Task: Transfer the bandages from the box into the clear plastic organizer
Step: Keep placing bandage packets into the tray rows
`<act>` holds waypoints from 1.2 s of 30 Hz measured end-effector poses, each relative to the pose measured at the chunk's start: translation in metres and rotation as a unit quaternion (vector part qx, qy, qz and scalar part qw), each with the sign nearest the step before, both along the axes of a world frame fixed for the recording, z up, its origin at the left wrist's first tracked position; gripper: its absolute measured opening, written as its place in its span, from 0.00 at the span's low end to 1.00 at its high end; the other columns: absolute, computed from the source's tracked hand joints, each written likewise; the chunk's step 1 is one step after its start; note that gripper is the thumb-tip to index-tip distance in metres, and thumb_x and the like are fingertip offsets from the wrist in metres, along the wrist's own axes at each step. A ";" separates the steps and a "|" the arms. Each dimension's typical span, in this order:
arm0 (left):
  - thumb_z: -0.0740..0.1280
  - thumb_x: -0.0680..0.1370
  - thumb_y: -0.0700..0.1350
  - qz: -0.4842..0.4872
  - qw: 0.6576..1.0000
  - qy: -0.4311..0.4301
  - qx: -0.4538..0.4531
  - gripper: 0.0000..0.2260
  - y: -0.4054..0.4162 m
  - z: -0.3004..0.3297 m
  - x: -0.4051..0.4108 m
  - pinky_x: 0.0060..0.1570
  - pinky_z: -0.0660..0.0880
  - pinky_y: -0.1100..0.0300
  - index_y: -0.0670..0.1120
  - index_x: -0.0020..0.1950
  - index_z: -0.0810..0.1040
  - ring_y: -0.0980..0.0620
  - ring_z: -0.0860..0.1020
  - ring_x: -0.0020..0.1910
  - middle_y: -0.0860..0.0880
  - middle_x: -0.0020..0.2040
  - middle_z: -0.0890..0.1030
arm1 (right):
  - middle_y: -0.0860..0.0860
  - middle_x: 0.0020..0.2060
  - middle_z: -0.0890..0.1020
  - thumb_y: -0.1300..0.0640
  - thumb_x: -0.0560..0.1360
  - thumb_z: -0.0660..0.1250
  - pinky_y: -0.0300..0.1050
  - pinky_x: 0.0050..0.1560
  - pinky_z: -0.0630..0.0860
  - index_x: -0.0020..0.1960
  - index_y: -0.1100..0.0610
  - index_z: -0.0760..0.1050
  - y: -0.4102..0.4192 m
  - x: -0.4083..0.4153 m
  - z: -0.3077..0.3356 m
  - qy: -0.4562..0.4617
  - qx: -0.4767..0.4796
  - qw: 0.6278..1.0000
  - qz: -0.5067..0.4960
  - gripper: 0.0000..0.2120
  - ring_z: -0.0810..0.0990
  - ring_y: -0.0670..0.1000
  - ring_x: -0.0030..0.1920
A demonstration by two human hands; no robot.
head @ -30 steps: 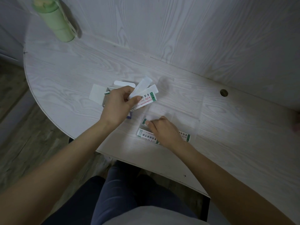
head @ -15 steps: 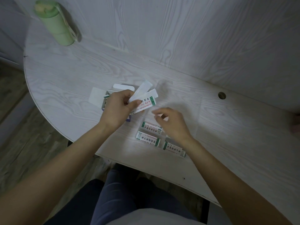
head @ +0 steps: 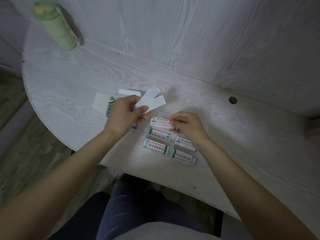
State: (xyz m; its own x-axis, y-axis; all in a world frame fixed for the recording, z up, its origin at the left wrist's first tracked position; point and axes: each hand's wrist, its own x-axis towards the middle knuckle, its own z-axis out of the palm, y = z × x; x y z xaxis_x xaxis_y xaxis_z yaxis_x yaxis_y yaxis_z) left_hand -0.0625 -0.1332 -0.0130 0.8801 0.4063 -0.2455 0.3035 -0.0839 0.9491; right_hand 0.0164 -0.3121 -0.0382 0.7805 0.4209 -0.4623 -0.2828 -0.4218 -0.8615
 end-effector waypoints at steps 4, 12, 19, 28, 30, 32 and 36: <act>0.67 0.77 0.36 -0.002 1.000 0.006 -0.007 0.02 -0.001 0.000 -0.004 0.44 0.77 0.39 0.41 0.46 0.78 0.54 0.83 0.35 0.52 0.33 0.83 | 0.56 0.45 0.84 0.65 0.74 0.69 0.40 0.39 0.81 0.42 0.57 0.80 -0.003 -0.011 -0.024 -0.073 -0.106 0.991 -0.030 0.05 0.83 0.50 0.38; 0.66 0.77 0.36 -0.008 1.000 0.008 -0.009 0.03 -0.005 0.002 -0.008 0.46 0.77 0.37 0.43 0.45 0.77 0.53 0.84 0.35 0.49 0.38 0.83 | 0.51 0.43 0.82 0.63 0.76 0.59 0.41 0.37 0.67 0.48 0.55 0.80 0.021 -0.030 -0.035 -0.305 -0.372 0.858 0.183 0.11 0.79 0.53 0.45; 0.66 0.77 0.36 -0.013 1.000 0.003 0.003 0.03 -0.004 0.000 -0.011 0.43 0.80 0.50 0.43 0.46 0.77 0.54 0.83 0.36 0.50 0.38 0.83 | 0.54 0.52 0.77 0.66 0.76 0.61 0.43 0.33 0.61 0.53 0.59 0.79 0.036 -0.031 -0.032 -0.373 -0.438 0.757 0.309 0.10 0.75 0.55 0.53; 0.67 0.77 0.37 -0.014 1.000 0.010 -0.004 0.03 -0.003 -0.002 -0.010 0.45 0.79 0.41 0.44 0.45 0.78 0.52 0.84 0.37 0.54 0.34 0.83 | 0.54 0.51 0.81 0.69 0.75 0.62 0.41 0.41 0.68 0.54 0.58 0.77 0.037 -0.025 -0.035 -0.334 -0.466 0.748 0.335 0.12 0.80 0.55 0.52; 0.67 0.77 0.37 -0.014 1.000 0.010 -0.002 0.03 -0.002 -0.003 -0.009 0.45 0.79 0.41 0.44 0.45 0.78 0.51 0.84 0.37 0.53 0.35 0.84 | 0.54 0.50 0.82 0.67 0.76 0.61 0.41 0.40 0.67 0.53 0.58 0.77 0.036 -0.023 -0.038 -0.324 -0.458 0.764 0.318 0.10 0.81 0.55 0.50; 0.67 0.77 0.37 -0.014 1.000 0.008 0.002 0.02 -0.003 -0.003 -0.007 0.45 0.80 0.43 0.43 0.46 0.78 0.50 0.84 0.37 0.51 0.37 0.84 | 0.55 0.49 0.81 0.64 0.77 0.61 0.41 0.39 0.67 0.52 0.59 0.77 0.036 -0.020 -0.041 -0.310 -0.442 0.785 0.303 0.08 0.80 0.56 0.49; 0.67 0.76 0.36 -0.016 1.000 0.003 -0.002 0.03 -0.004 -0.005 -0.005 0.42 0.82 0.54 0.44 0.45 0.78 0.51 0.84 0.37 0.49 0.39 0.83 | 0.56 0.49 0.81 0.56 0.79 0.60 0.42 0.40 0.67 0.54 0.58 0.78 0.039 -0.017 -0.044 -0.288 -0.413 0.814 0.291 0.10 0.80 0.57 0.50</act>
State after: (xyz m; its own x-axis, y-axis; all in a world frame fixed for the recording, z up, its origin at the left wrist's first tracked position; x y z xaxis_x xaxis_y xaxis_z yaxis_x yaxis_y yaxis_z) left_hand -0.0674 -0.1374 -0.0178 0.8909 0.3775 -0.2525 0.3063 -0.0889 0.9478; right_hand -0.0006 -0.2726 -0.0825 0.7478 0.5282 -0.4021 0.5220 -0.8421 -0.1354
